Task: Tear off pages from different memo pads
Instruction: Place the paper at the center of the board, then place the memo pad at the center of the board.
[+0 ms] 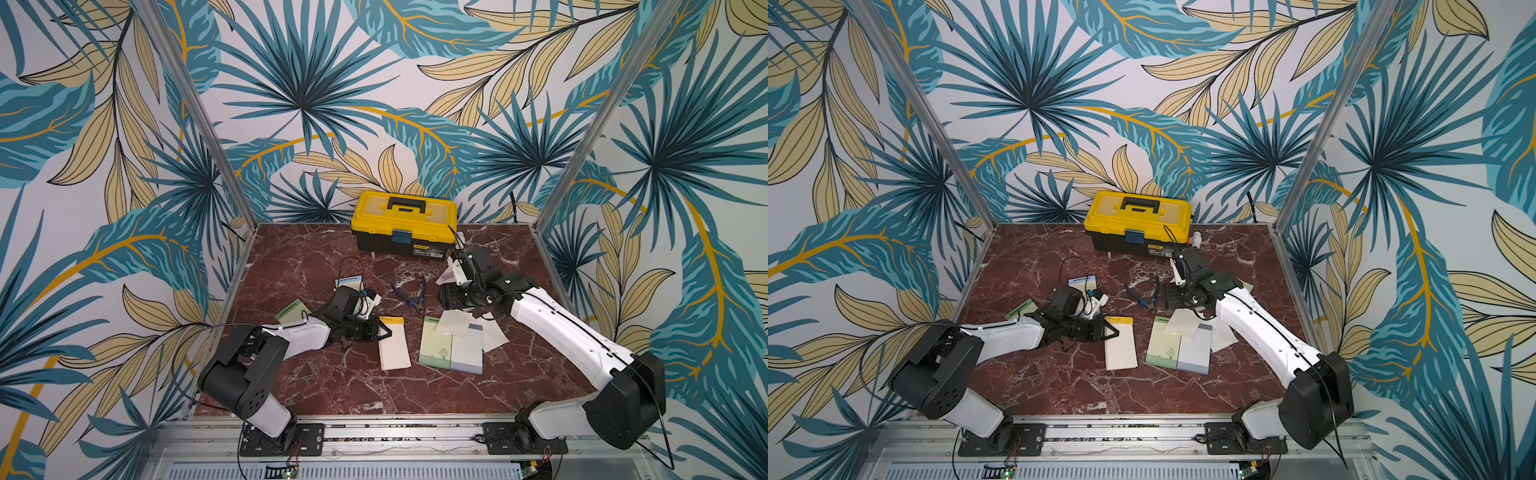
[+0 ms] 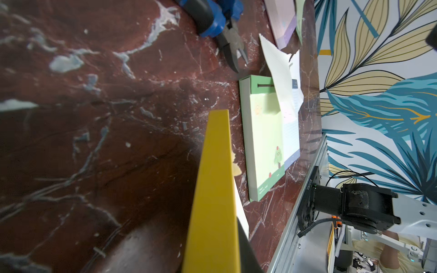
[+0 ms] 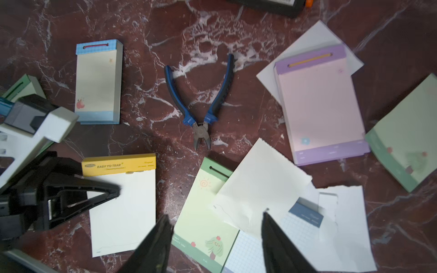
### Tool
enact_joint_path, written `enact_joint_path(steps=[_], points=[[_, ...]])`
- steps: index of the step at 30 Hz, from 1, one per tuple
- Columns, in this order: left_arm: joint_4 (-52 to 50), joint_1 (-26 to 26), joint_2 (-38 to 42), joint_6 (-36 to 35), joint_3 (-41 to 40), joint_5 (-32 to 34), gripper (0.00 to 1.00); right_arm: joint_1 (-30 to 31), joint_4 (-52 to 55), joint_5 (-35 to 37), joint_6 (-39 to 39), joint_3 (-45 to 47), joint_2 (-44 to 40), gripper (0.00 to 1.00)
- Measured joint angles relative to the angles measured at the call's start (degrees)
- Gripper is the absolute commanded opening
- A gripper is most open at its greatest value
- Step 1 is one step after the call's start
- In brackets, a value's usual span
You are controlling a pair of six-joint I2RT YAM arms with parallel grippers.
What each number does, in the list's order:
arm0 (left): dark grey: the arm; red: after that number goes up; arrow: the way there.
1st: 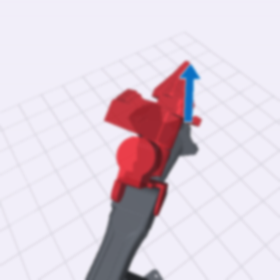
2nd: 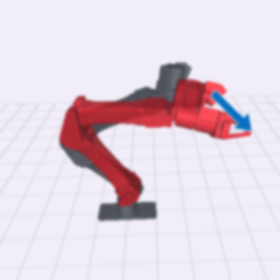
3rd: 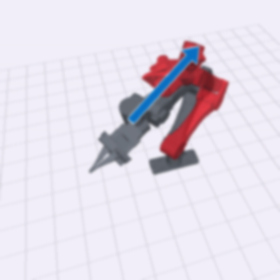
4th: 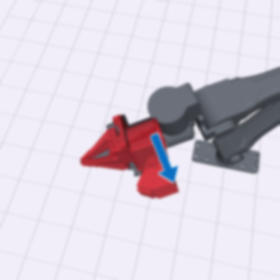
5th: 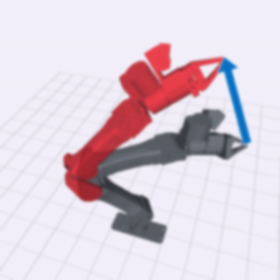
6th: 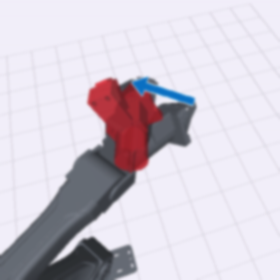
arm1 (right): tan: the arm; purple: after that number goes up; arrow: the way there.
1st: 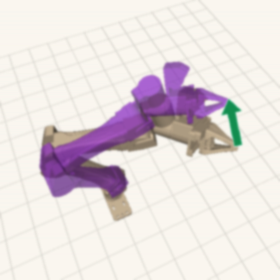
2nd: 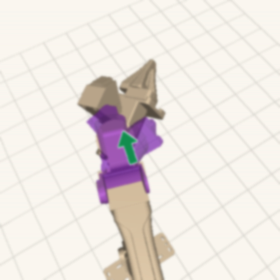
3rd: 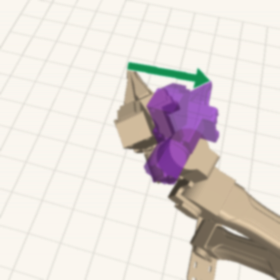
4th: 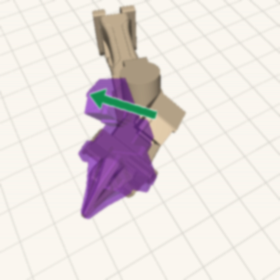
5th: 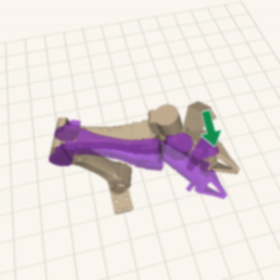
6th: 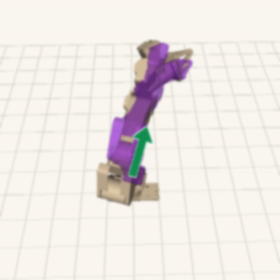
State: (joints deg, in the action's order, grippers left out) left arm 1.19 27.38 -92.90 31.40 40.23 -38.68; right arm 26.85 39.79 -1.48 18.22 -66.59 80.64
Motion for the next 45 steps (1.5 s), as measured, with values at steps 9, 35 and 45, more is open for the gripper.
enact_joint_path(steps=[9,35,45], points=[[-2.8,-0.1,-2.8,-0.3,3.2,-0.6,0.18,-0.8,-3.4,-4.2,5.7,9.5,2.4,0.0],[-2.2,0.2,-8.7,0.4,6.1,-1.1,0.6,-3.5,-8.3,-5.0,8.4,12.9,9.9,0.02],[-16.4,-1.5,6.4,-1.9,7.5,12.4,0.85,-2.8,-6.6,-9.8,6.0,5.0,2.6,0.65]])
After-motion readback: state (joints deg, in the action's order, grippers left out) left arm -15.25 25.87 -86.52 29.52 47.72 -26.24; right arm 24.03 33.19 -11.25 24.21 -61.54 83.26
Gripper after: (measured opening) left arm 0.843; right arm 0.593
